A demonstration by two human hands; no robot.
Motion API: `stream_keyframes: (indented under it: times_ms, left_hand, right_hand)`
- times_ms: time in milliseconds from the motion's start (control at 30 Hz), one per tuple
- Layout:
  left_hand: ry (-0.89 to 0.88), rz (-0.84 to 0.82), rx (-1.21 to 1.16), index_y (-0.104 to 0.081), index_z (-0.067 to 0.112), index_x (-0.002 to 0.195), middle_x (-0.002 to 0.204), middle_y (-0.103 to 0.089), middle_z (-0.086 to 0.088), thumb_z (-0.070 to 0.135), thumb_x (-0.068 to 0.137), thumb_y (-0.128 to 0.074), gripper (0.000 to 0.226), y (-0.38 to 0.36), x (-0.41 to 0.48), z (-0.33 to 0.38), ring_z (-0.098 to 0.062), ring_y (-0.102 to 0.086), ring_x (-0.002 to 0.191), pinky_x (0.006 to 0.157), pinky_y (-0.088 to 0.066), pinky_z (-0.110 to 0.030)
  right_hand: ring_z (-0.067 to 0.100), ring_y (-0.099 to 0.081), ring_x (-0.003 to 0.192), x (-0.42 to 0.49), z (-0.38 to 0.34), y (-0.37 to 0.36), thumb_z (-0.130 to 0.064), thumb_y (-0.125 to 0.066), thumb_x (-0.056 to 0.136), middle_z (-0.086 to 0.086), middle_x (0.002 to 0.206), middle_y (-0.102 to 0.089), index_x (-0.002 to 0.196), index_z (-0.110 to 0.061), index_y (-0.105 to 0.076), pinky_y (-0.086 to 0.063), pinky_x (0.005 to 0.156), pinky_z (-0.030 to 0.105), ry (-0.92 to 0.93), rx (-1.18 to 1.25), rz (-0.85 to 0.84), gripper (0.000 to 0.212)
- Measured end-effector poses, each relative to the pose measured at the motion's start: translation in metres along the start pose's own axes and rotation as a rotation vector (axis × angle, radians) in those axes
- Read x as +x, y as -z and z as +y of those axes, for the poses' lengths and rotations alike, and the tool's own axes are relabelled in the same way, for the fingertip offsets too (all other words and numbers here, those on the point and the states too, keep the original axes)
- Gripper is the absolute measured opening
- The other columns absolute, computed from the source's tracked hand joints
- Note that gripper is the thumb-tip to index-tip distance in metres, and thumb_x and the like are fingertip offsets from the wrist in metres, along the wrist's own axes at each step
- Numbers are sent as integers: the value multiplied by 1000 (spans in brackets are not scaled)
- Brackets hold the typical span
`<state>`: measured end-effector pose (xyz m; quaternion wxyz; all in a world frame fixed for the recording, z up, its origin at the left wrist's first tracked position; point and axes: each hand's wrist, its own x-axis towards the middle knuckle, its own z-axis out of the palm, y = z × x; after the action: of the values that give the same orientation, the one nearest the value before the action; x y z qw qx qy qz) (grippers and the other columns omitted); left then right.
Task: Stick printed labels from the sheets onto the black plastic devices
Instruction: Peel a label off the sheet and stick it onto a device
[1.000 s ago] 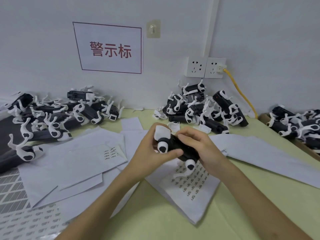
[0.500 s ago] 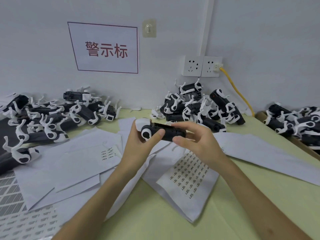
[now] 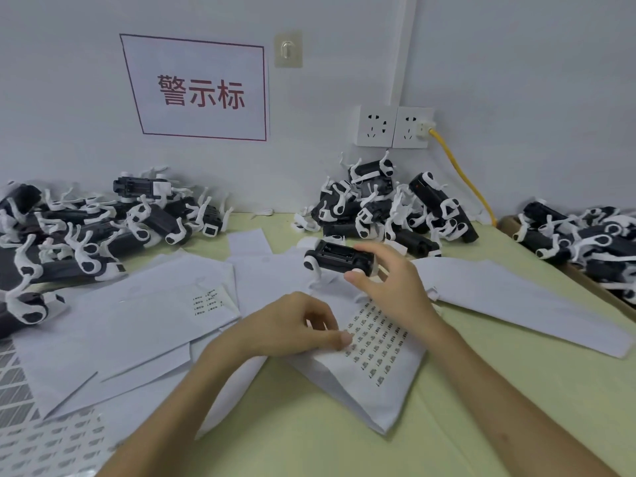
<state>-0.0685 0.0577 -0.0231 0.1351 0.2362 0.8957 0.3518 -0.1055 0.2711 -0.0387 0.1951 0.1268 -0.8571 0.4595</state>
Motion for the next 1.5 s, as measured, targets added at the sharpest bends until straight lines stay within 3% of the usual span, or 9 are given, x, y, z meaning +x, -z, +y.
stream_keyframes:
  times_ms: [167,233,367,533,767,1000,1167,1300,1500]
  left_hand:
    - [13,-109,-250,-72,20,95,84,-70,3,24,84,-84,17,5,-2,0,-9,-60,74,75,-45,-26]
    - [29,-109,-336,-71,21,93,80,-69,0,16,84,-83,15,6,-2,0,-12,-60,67,68,-45,-22]
    - [34,-115,-410,-72,18,92,67,-59,2,8,87,-79,13,8,-3,0,-12,-49,53,51,-41,-19]
    - [94,-139,-438,-76,19,93,60,-53,10,7,87,-78,13,6,-5,-1,-6,-48,50,47,-39,-16]
    - [103,-145,-391,-77,14,103,75,-56,0,10,88,-76,15,5,-4,1,-9,-51,58,52,-45,-18]
    - [12,-108,-377,-78,10,102,81,-58,-4,6,89,-75,14,5,-4,0,-13,-47,70,60,-40,-16]
    - [7,-94,-390,-79,15,98,67,-44,6,8,90,-76,11,4,-2,-1,-10,-41,64,59,-34,-15]
    - [4,-103,-397,-79,15,98,68,-42,2,7,90,-75,12,4,-2,-1,-11,-39,64,58,-34,-14]
    - [24,-99,-373,-76,10,108,62,-47,11,1,89,-73,21,5,-1,1,-7,-42,60,55,-35,-13]
  right_hand:
    - [-9,-49,119,1,0,5,-37,-68,95,-21,138,-53,142,-33,-53,-41,107,24,19,-84,-99,49]
    - [-16,-40,126,-1,-6,5,-33,-67,96,-21,142,-46,144,-28,-51,-34,111,21,44,-95,-119,50]
    - [5,-61,112,-4,-24,10,-8,-73,90,-6,119,-68,117,-15,-71,-46,99,21,224,-3,53,28]
    - [26,-62,69,-11,-40,17,-11,-77,83,0,75,-71,82,-21,-75,-50,64,32,196,88,-339,10]
    - [3,-57,60,-11,-28,20,-39,-89,69,-12,67,-64,74,-27,-67,-48,58,24,44,-155,-577,26]
    - [18,-69,67,-12,-33,20,-41,-83,69,-1,72,-72,76,-24,-72,-58,69,42,-16,-99,-594,22]
    - [7,-60,56,-11,-32,21,-31,-81,77,-1,65,-71,73,-24,-78,-49,56,27,-26,-73,-577,8]
    - [13,-65,56,-11,-32,20,-19,-72,81,0,64,-71,70,-23,-77,-56,59,36,-21,-117,-540,13]
    - [14,-71,59,-9,-29,20,-9,-69,84,0,64,-73,72,-18,-77,-57,59,25,-17,-67,-474,17]
